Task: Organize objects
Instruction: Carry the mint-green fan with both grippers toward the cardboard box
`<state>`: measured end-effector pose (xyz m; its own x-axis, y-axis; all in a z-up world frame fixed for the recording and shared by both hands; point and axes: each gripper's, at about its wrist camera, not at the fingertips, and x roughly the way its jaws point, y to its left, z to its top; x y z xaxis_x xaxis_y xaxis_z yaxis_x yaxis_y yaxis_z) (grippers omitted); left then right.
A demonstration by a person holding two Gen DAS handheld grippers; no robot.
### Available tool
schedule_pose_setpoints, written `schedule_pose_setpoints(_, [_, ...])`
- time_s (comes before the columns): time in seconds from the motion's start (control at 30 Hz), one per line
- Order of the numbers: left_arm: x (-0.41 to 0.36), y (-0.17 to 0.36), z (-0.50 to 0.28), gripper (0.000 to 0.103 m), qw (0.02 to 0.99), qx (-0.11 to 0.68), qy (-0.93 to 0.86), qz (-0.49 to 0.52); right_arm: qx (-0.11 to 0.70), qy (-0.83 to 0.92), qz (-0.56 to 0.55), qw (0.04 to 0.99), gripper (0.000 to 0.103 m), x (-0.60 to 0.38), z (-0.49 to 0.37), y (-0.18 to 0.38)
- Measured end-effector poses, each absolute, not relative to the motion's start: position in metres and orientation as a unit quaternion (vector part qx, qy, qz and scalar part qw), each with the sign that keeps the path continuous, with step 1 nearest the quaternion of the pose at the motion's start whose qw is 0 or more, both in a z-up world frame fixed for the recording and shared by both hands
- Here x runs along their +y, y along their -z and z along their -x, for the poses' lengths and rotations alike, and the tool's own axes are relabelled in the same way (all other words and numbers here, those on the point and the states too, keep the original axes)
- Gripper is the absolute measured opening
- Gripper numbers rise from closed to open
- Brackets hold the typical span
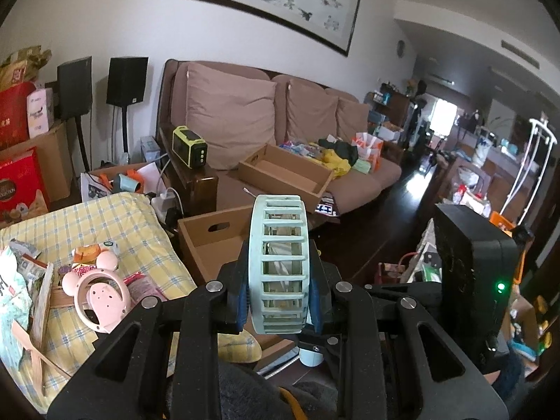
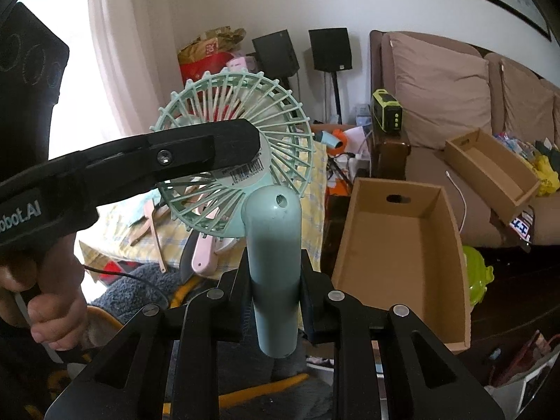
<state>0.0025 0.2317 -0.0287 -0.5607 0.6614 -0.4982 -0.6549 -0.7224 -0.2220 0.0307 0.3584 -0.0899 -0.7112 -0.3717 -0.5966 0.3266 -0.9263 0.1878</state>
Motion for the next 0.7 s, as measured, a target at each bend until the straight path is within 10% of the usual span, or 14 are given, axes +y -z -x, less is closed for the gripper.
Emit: schedule_pose_setpoints(0.7, [0.297, 0.036, 0.018, 0.024, 0.415, -0.014, -0.854, 0.312, -0.073, 0.931, -0.328, 0.139, 0.023, 0.424, -0.028, 0.089])
